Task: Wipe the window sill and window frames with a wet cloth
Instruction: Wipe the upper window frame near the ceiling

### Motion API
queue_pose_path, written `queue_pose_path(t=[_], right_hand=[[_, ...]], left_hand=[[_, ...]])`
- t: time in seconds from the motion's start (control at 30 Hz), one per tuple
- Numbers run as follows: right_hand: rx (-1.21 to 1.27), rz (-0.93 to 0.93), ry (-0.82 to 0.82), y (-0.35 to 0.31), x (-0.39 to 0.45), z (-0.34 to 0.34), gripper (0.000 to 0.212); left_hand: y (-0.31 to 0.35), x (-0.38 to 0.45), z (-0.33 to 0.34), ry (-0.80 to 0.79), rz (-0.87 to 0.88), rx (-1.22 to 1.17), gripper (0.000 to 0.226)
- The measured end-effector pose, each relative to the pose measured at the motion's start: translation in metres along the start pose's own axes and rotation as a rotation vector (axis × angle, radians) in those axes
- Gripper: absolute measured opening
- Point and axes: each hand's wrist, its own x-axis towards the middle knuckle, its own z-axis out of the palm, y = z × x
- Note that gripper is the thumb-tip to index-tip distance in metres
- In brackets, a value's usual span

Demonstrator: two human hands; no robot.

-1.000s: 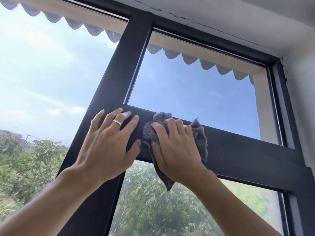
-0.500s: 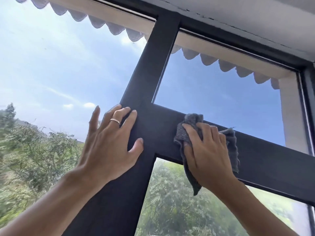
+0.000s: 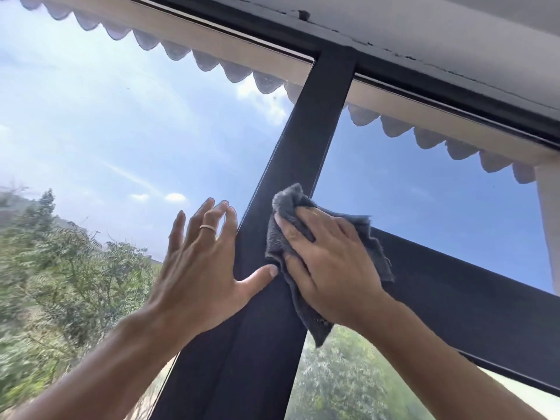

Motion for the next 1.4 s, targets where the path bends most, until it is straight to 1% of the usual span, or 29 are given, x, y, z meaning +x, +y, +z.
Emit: queue_pose_path(t=[0.07,0.13,0.2,0.27,0.3,0.4,0.43,0.5,0.57,0.6,0.7,0.73,0.83,0.87,0.9,0.93,1.0,1.03,1.1,1.17,1.23,1.3,1.37,1.4], right_hand=[[0.051,-0.141,-0.093,-0.009,0.020,0.002,0.053],[0.043,-0.251,-0.190,0.003,0.038,-0.003,0.056],[0.029,-0.215,-0.216,0.027,0.067,-0.005,0.064],[-0.005,-0.129,-0.185,0.038,0.091,-0.007,0.072],[-0.017,-0.138,-0.185,0.035,0.095,-0.005,0.073],[0.017,-0.315,-0.231,0.020,0.083,0.001,0.062],[0.010,-0.345,-0.232,0.022,0.084,0.001,0.057],[-0.020,-0.307,-0.172,0.029,0.101,-0.002,0.051],[-0.047,-0.232,-0.118,0.025,0.114,-0.001,0.051],[-0.043,-0.226,-0.111,0.021,0.114,0.000,0.050],[-0.002,-0.356,-0.119,0.022,0.107,0.005,0.041],[-0.002,-0.352,-0.119,0.030,0.113,0.003,0.041],[-0.028,-0.196,-0.033,0.049,0.141,-0.002,0.051],[-0.039,-0.169,-0.007,0.049,0.144,-0.001,0.051],[-0.041,-0.180,0.000,0.047,0.142,0.001,0.049],[-0.039,-0.229,0.013,0.047,0.138,0.004,0.046],[-0.025,-0.323,0.011,0.054,0.135,0.006,0.041],[-0.029,-0.310,0.001,0.061,0.142,0.002,0.042],[-0.032,-0.210,0.000,0.075,0.164,-0.004,0.050],[-0.052,-0.138,0.020,0.075,0.174,-0.002,0.055],[-0.049,-0.188,0.046,0.074,0.169,0.006,0.050],[-0.055,-0.265,0.024,0.081,0.169,0.007,0.044],[-0.043,-0.198,0.005,0.097,0.188,0.000,0.046],[-0.038,-0.150,0.021,0.101,0.198,-0.002,0.049]], left_hand=[[-0.002,0.000,0.001,-0.013,-0.011,-0.023,0.110],[-0.003,0.000,-0.001,-0.044,-0.022,-0.006,0.116],[-0.004,0.000,-0.005,-0.027,-0.042,0.012,0.119],[-0.002,0.004,-0.006,-0.030,-0.053,0.014,0.116],[-0.002,0.006,-0.006,-0.029,-0.061,0.016,0.113],[-0.007,0.008,-0.003,-0.042,-0.072,0.028,0.108],[-0.007,0.008,-0.002,-0.045,-0.079,0.018,0.108],[-0.006,0.011,-0.001,-0.035,-0.093,-0.003,0.109],[-0.004,0.013,-0.001,-0.030,-0.101,-0.004,0.108],[-0.003,0.018,-0.002,-0.020,-0.095,0.000,0.107],[-0.002,0.030,-0.003,0.002,-0.079,0.011,0.105],[-0.003,0.035,-0.003,0.009,-0.073,0.010,0.105],[-0.002,0.050,-0.003,0.005,-0.049,0.024,0.106],[-0.002,0.056,-0.003,0.008,-0.041,0.011,0.105],[0.000,0.060,-0.003,0.007,-0.036,-0.015,0.105],[0.000,0.065,-0.003,0.008,-0.033,-0.040,0.104],[0.000,0.072,-0.003,0.019,-0.026,-0.067,0.101],[0.000,0.076,-0.003,0.023,-0.023,-0.074,0.096],[0.002,0.087,-0.003,0.027,-0.021,-0.080,0.086],[0.005,0.100,-0.002,0.046,-0.005,-0.072,0.081],[0.008,0.113,-0.001,0.059,0.007,-0.055,0.079],[0.009,0.122,-0.001,0.065,0.010,-0.032,0.079],[0.009,0.130,-0.002,0.065,0.032,0.007,0.081],[0.009,0.134,-0.002,0.072,0.044,0.023,0.083]])
